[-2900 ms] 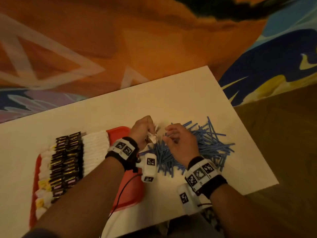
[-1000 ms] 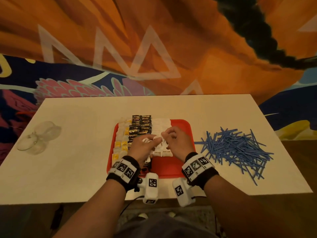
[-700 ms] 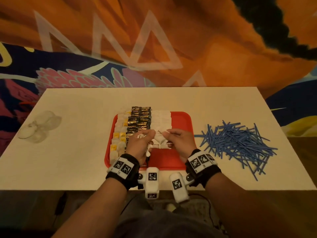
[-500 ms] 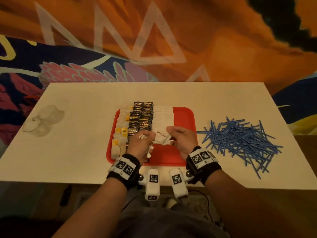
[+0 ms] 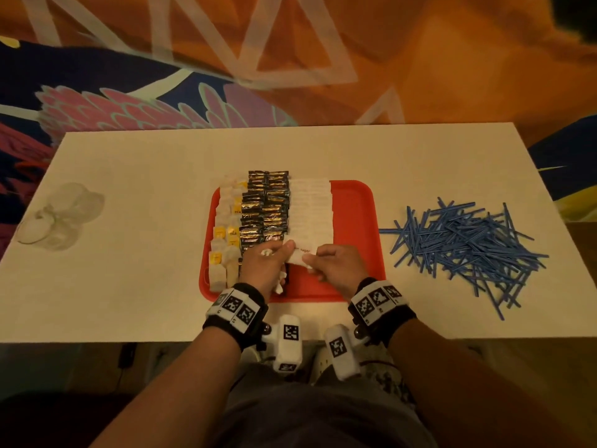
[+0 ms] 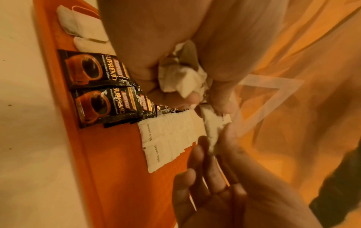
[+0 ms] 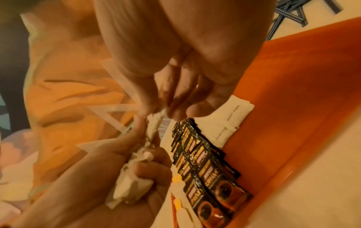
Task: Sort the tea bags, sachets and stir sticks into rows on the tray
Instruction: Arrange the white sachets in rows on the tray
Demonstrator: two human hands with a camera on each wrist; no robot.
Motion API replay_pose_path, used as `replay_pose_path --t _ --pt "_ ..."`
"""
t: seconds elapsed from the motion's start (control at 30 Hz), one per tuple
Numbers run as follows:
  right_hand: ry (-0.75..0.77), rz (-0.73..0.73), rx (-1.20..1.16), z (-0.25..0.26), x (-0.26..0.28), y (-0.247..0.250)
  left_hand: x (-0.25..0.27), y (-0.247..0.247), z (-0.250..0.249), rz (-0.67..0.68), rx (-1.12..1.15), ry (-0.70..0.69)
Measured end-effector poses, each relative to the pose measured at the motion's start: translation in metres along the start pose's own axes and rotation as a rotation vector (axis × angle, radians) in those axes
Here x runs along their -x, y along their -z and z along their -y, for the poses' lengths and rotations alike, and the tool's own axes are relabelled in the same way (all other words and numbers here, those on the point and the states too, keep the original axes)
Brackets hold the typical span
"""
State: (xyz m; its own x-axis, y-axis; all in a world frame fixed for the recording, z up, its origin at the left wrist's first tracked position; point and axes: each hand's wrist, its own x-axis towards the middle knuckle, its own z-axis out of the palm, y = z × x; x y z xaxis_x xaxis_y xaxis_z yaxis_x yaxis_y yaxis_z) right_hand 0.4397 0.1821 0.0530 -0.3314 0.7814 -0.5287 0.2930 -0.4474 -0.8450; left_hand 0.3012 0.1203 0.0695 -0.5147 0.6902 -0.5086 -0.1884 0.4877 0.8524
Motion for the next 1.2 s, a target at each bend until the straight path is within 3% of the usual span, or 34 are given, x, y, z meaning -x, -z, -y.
replay_pose_path --t 0.13,0.27,0.4,0.63,0.83,0.93,1.1,1.2 --pt "-0.042 -0.037 0.136 -0.010 -0.010 -0.002 -0.014 0.011 0.015 -0.052 -0.126 0.006" --pt "-0.120 -0.083 0.423 -0.024 -0.023 0.007 -0.023 0.029 0.026 -0.077 -0.124 0.075" --pt "-0.174 -0.108 0.467 -0.031 -0.035 0.006 -0.028 0.047 0.031 -0.079 -0.072 0.112" --pt "-0.130 -0.157 0.539 -0.030 -0.063 -0.017 -0.030 0.068 0.027 -0.111 -0.057 0.124" --pt "-0.152 -0.286 0.565 -0.039 -0.073 -0.028 -0.031 0.080 0.025 -0.121 -0.035 0.124" --pt "-0.082 -0.281 0.589 -0.041 -0.071 -0.026 -0.031 0.082 0.026 -0.120 -0.012 0.124" --pt "0.213 -0.143 0.815 -0.038 -0.071 -0.035 -0.030 0.082 0.028 -0.115 -0.003 0.125" --pt "0.210 -0.075 0.864 -0.043 -0.074 -0.038 -0.031 0.083 0.030 -0.115 -0.002 0.139"
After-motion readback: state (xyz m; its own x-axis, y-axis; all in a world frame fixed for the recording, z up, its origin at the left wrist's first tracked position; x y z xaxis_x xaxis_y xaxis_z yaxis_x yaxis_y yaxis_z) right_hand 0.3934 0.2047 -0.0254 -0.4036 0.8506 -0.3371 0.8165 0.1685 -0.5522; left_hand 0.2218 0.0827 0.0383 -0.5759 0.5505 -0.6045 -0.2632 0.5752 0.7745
